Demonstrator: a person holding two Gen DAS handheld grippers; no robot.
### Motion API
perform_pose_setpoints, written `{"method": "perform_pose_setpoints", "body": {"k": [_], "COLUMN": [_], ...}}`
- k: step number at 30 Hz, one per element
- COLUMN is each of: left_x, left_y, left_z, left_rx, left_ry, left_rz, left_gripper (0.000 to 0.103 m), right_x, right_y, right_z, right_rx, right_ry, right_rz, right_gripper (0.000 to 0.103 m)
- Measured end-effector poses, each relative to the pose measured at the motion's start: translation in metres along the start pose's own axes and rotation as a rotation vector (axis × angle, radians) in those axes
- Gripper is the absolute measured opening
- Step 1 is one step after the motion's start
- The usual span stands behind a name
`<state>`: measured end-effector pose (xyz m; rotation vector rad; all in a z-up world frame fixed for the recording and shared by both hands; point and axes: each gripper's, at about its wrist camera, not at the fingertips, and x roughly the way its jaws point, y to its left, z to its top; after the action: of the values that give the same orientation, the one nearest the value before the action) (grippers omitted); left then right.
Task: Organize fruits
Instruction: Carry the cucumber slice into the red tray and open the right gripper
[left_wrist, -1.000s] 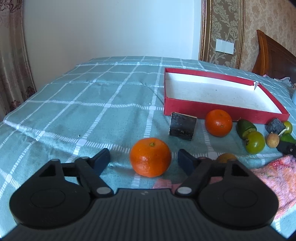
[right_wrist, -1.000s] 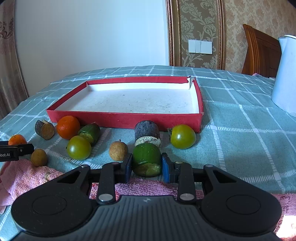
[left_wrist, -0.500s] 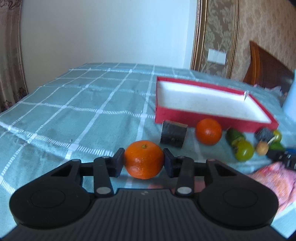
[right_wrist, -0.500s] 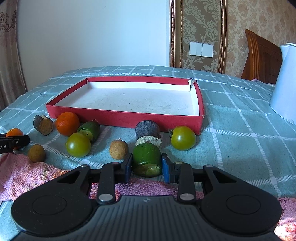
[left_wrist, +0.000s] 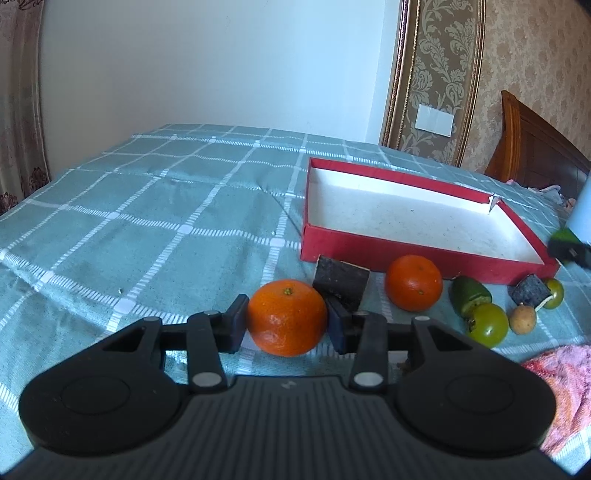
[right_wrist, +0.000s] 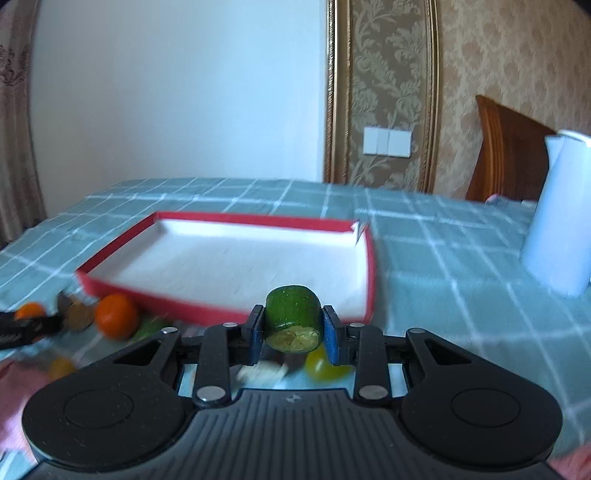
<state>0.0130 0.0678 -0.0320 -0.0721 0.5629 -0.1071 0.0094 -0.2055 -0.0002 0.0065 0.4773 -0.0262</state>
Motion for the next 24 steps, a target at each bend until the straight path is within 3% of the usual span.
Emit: {"method": "perform_pose_setpoints", "body": {"k": [5,13,24], "left_x": [0.003,0.003,0.004], "left_y": [0.001,-0.001,-0.003], "left_z": [-0.001,-0.001,-0.002], "left_rx": [-0.006,0.004,0.022], "left_ry": [0.013,0.013,0.017], "left_rz": [0.003,0.008,0.019], "left_gripper": [0.040,0.040,0.040], "right_x": [0.046,0.120,0.133], "right_y": [-0.001,-0.014,-0.016], "right_z": [0.021,0.031,0.029], "right_rx": [-0.005,0.031,0.012], "right_ry": [0.025,0.143,0.164], "right_rz": [-0.018,-0.031,-0.017], "right_gripper": [0.032,0.032,0.032]}}
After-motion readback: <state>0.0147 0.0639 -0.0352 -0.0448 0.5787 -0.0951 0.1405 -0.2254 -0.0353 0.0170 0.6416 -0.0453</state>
